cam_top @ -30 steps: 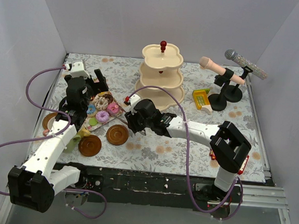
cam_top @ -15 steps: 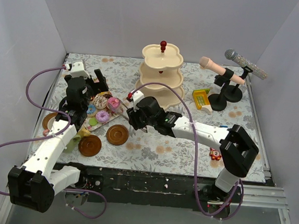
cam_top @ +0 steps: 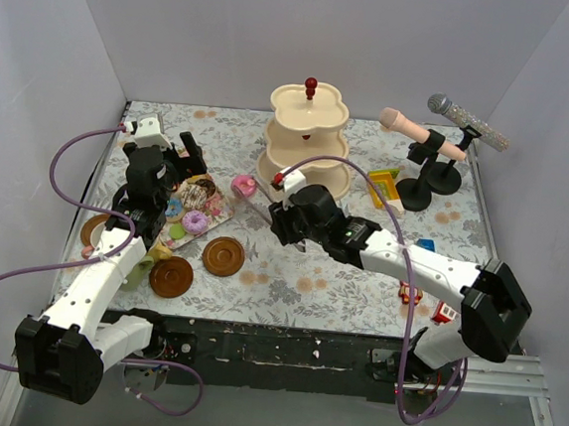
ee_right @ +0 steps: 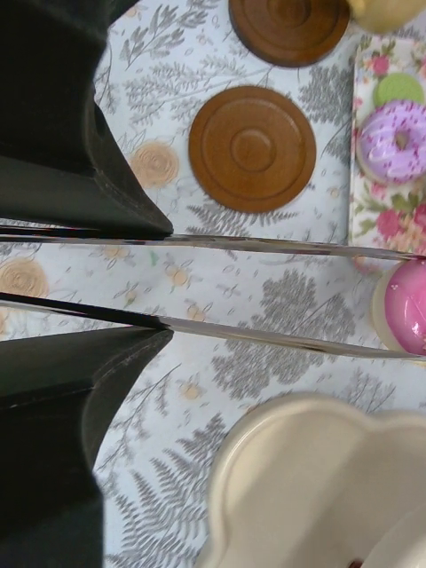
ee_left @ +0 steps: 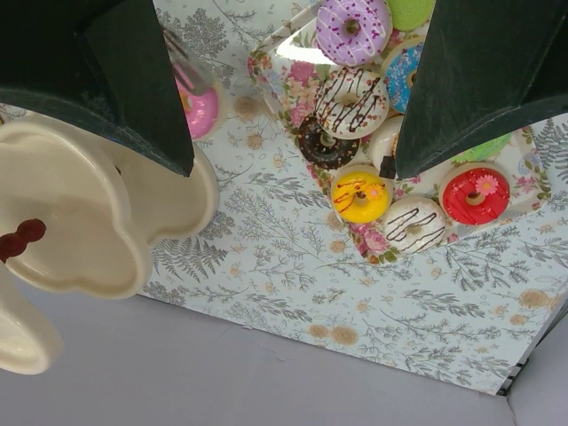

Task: Serve the afternoon tea
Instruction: Pick up the desert from the tray, then place the desert on the desert table.

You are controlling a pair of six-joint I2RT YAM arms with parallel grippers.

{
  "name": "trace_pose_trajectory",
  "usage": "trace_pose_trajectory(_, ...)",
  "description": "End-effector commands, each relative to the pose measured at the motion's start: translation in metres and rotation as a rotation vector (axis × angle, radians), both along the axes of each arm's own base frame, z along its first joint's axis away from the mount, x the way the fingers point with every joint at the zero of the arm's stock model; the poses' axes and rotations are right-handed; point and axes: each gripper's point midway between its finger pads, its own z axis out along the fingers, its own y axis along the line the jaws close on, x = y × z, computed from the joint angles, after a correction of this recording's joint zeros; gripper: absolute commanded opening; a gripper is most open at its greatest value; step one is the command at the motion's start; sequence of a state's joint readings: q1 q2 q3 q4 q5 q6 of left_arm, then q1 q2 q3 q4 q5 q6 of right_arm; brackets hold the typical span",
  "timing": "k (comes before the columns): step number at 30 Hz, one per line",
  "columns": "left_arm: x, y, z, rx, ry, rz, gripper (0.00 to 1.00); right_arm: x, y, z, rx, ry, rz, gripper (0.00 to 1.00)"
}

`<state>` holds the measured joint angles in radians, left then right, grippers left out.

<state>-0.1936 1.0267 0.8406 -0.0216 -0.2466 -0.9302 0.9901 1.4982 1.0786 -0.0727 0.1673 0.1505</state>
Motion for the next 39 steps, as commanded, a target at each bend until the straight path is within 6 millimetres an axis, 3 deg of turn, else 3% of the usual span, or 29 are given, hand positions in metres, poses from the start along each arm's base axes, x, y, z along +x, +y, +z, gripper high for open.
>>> trace_pose_trajectory(1,-0.001,-0.003,-0.002,0.01,-0.004,-0.015,0.98,0.016,-0.04,0.022,0.046,-0.045,-0.104,0.34)
trace_pose_trajectory(11,0.001,-0.007,-0.006,0.002,0.006,-0.034,0.98,0.033,-0.12,0.003,0.025,-0.003,-0.261,0.33)
trace_pose_trajectory(17,0.002,-0.01,-0.009,-0.003,0.014,-0.043,0.98,0.039,-0.153,-0.005,0.002,-0.01,-0.331,0.32)
trace_pose_trajectory(24,0.003,-0.011,-0.012,-0.004,0.023,-0.051,0.98,0.058,-0.176,-0.014,0.053,-0.022,-0.385,0.32)
trace_pose_trajectory(33,0.003,-0.011,-0.013,-0.002,0.025,-0.049,0.98,0.097,-0.195,-0.003,0.169,-0.105,-0.438,0.32)
trace_pose_trajectory(39,0.003,-0.01,-0.013,0.002,0.026,-0.047,0.98,0.113,-0.195,-0.01,0.184,-0.107,-0.413,0.31)
